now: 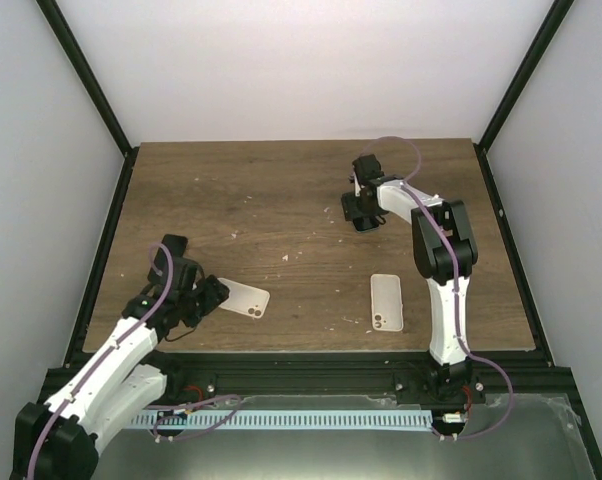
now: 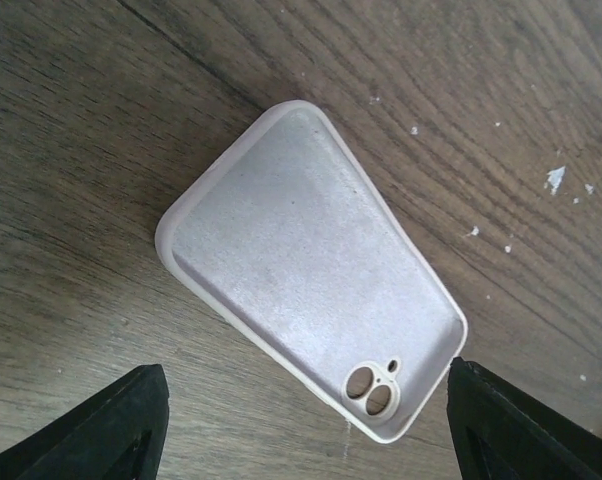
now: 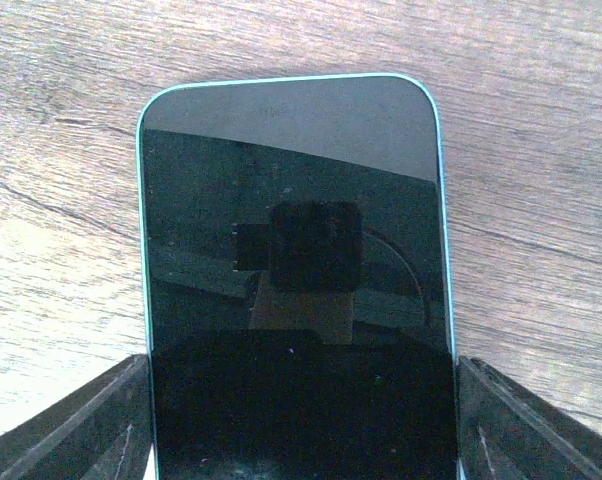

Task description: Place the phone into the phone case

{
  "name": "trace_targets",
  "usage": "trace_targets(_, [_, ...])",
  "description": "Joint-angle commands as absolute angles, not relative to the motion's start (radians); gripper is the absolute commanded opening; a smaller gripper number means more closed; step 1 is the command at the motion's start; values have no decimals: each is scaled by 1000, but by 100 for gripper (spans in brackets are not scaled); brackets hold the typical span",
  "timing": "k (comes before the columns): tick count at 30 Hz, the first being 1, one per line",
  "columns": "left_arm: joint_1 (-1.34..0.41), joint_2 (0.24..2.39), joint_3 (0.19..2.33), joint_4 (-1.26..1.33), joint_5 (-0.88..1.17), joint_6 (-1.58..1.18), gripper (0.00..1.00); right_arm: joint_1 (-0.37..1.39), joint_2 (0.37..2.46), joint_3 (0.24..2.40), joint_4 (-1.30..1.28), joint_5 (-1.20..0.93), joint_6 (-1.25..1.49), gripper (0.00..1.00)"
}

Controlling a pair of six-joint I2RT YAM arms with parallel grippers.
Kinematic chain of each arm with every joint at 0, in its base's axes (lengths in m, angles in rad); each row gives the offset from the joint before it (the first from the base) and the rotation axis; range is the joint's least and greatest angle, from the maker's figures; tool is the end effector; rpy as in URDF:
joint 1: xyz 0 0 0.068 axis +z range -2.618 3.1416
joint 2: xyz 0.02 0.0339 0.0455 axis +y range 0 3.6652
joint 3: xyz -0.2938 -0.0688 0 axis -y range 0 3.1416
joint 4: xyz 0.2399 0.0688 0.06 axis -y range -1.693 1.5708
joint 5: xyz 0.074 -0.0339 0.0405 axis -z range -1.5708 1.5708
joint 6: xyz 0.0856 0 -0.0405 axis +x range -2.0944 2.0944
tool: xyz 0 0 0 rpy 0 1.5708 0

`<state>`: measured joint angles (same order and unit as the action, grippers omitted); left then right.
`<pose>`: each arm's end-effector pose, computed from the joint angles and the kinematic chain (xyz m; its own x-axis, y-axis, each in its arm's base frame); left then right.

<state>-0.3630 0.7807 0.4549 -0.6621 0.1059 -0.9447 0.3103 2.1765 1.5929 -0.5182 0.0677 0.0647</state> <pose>0.1327 -0.0601 0.1675 -0.7875 -0.5628 -0.2510 -0.3937 0.7728 -0.4977 0.4708 0.1449 0.1307 -0.8655 -0.2098 -0.4549 -0.2200 0.9750 -0.0310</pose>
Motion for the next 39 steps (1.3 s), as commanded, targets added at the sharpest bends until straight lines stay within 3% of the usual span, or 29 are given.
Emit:
trace_targets(1, [-367,810,426,-604,95,-946,76,334,2204,1612,-572,113,55,74])
trace_targets(11, [-367,872,357,-467,81,-959,61,371,2030,1425,-542,76,169,69])
trace_targets(24, [-367,1074,379,-320,84,-932,48,434,1805,1135,-478,-1,287,63])
trace_targets(34, [-388,1241,441,-206,213,-826,16,469,1649,1020,-463,-74,338,61])
trace_targets(39, [-421,1341,523,-209,278,-725,6,479,1557,979,-460,-108,364,60])
